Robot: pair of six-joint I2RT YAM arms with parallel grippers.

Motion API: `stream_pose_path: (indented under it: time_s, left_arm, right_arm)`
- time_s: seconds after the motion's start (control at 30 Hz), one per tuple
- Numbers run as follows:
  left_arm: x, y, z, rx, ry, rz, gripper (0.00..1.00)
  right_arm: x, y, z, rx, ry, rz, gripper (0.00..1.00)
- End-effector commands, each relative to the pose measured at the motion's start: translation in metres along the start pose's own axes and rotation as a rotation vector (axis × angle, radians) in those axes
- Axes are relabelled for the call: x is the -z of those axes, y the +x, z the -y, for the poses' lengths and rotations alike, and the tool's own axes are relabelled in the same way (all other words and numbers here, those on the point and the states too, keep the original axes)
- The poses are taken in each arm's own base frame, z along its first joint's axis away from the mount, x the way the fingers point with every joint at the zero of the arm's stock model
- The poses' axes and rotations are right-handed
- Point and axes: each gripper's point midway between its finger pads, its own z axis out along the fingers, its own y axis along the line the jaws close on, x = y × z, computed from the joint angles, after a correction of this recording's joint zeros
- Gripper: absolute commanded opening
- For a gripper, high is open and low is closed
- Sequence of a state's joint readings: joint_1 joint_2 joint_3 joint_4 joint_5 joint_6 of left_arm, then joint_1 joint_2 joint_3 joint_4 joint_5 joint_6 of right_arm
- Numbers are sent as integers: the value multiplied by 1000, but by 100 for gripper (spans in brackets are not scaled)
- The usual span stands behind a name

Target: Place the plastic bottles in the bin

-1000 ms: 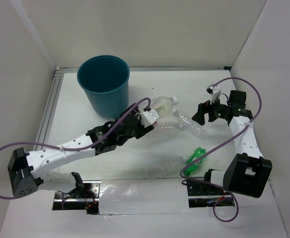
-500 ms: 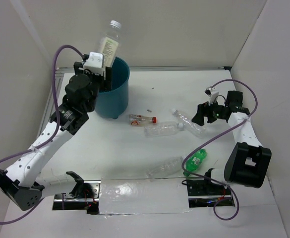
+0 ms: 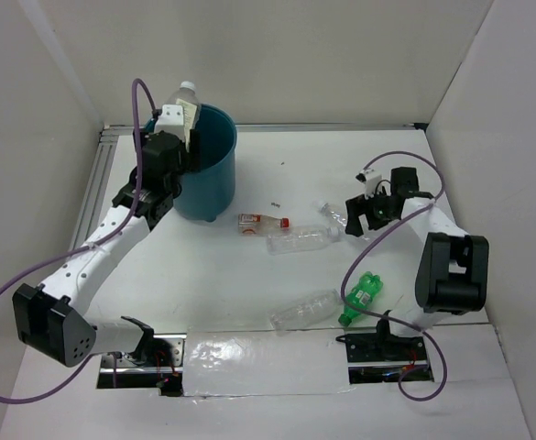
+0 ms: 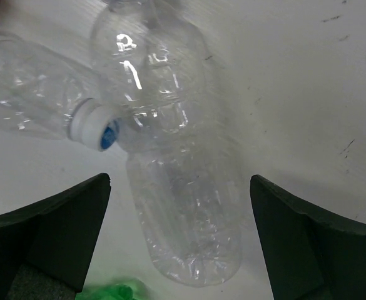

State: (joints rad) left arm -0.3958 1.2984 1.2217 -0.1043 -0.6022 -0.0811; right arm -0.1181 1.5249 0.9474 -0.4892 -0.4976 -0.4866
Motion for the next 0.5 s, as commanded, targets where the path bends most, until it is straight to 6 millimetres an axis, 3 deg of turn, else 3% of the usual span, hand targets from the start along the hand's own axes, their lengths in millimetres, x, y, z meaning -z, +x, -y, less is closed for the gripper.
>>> stream_pose_path:
  time_s: [0.0, 0.1, 0.2, 0.3, 0.33, 0.37, 0.43, 0.47]
  left_arm:
    - [10, -45, -10, 116, -16, 108, 100]
    - [31, -67, -1, 72, 35, 158, 100]
    - [60, -90, 15, 27, 115, 237, 100]
    - [95, -102, 38, -24, 243, 299, 100]
    - [103, -96, 50, -38, 300, 297, 100]
    - [120, -90, 69, -59, 392, 294, 100]
    - [152, -71, 104, -92, 624, 281, 96]
    - [187, -34, 146, -138, 863, 216, 91]
  right_arm:
    - [-16, -8, 24, 28, 105, -9, 99]
    - [-29, -3, 33, 29, 127, -40, 99]
    - [-37, 4, 33, 48, 119, -72, 91]
    - [-41, 5, 29, 87, 90, -75, 73]
    - [-41, 6, 26, 83, 77, -78, 65]
    - [-41, 8, 25, 95, 73, -86, 47]
    - [-25, -17, 21, 131, 46, -23, 34]
    - [-1, -48, 14, 170, 21, 53, 19]
